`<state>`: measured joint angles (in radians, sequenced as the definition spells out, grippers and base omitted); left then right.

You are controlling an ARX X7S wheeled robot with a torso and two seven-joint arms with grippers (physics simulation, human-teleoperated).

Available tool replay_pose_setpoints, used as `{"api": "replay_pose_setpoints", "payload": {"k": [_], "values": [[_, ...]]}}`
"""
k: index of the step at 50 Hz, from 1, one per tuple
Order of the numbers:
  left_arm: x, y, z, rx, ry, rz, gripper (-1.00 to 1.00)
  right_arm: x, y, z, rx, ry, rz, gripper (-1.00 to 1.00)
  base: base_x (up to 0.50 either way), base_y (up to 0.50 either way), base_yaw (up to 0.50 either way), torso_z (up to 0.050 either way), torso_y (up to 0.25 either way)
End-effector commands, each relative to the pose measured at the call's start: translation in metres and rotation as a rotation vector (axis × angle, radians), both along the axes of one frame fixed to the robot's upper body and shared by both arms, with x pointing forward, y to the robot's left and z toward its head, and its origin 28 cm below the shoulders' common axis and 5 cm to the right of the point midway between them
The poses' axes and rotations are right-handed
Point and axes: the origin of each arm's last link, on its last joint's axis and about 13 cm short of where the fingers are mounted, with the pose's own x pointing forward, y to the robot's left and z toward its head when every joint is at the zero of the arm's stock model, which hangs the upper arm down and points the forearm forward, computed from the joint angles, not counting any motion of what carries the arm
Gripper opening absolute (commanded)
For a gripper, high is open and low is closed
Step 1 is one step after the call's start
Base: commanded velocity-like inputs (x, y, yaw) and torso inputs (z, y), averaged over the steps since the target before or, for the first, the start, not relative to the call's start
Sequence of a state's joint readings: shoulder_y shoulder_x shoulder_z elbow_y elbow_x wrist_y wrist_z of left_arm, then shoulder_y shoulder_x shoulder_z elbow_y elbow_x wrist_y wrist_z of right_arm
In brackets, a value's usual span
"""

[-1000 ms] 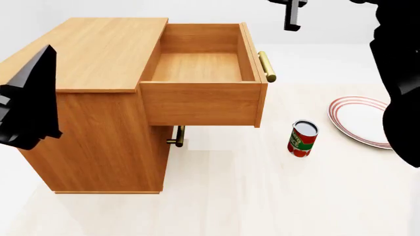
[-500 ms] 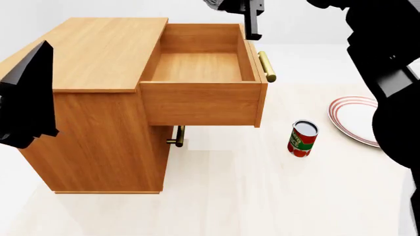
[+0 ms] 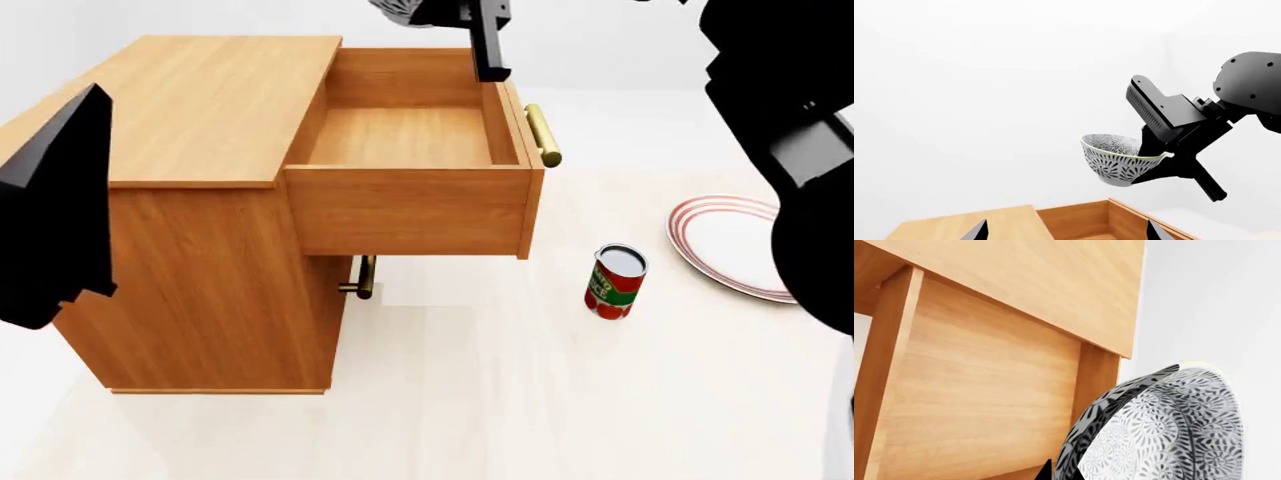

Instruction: Put the bowl in the top drawer of the cabinet.

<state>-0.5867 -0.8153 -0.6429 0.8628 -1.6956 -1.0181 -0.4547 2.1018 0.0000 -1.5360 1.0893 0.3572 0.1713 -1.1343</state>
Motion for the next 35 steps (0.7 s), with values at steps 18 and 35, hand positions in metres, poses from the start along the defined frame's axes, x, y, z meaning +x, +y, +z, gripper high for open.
{"api": "replay_pose_setpoints", "payload": {"k": [18,35], "values": [[-0.01,0.001,0.008,0.051,-0.038,-0.012,1.0,-0.002,0.004,0.002,-0.004,-0.024,0.018,-1.0,0.0,0.0,0.0,0.0,-0.077],[-0.033,0.008,0.037,0.118,-0.16,0.028,1.0,0.003,0.002,-0.006,-0.006,-0.011,0.001,-1.0,0.0,0.0,0.0,0.0,-0.119]]}}
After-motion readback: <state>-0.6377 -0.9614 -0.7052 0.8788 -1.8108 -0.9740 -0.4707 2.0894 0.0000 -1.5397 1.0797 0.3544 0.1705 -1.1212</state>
